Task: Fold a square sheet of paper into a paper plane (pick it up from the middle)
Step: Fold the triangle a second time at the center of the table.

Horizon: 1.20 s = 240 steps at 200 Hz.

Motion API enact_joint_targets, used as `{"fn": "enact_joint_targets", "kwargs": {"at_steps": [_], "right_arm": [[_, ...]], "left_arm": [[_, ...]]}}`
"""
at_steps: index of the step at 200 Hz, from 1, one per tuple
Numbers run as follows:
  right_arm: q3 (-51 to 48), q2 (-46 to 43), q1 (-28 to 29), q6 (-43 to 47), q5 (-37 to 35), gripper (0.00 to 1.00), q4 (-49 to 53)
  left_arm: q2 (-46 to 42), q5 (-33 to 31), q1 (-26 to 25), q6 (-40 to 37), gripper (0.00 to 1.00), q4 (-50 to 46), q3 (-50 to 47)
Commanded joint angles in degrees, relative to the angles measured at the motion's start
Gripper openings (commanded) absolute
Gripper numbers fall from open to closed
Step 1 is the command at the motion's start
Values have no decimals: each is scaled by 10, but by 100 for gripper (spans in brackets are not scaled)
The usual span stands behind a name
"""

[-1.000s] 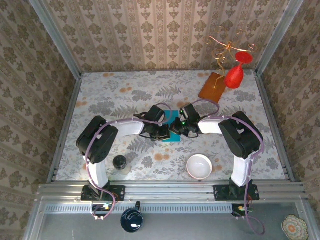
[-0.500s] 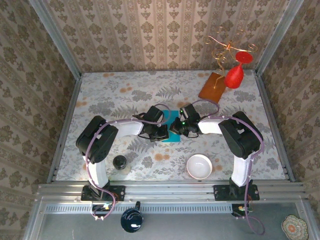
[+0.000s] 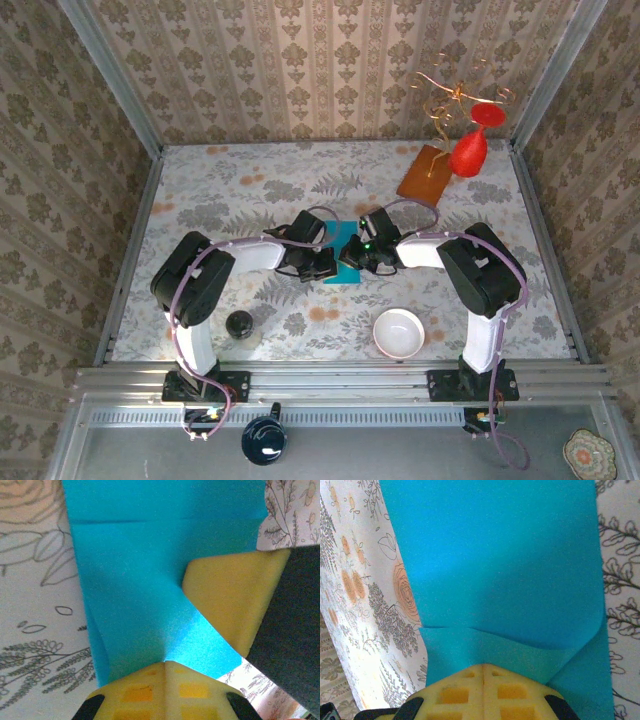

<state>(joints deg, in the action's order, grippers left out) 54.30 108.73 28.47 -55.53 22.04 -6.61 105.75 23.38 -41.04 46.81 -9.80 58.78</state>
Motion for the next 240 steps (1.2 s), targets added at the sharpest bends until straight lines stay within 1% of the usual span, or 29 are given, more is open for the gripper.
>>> {"fn": "enact_joint_targets", "kwargs": {"at_steps": [1,51,123,148,210,240], "right_arm": [[-24,34,-9,0,-49,0,89],[-23,35,-9,0,-50,0,91],[-24,43,-10,-1,-55,0,99],[-24,42,-10,-3,-57,0,101],[-23,44,-10,-3,-57,0,101],[-24,43,-10,-4,-54,0,98]], "left_arm": [[0,7,5,4,3,5,12],[4,16,6,4,3,2,-8],[-3,7,10,-30,1,-65,-38],[-11,10,13,-32,1,-72,-54],[-57,31,16,13,1,-36,-136],[-106,24,26,7,1,-50,-127]]}}
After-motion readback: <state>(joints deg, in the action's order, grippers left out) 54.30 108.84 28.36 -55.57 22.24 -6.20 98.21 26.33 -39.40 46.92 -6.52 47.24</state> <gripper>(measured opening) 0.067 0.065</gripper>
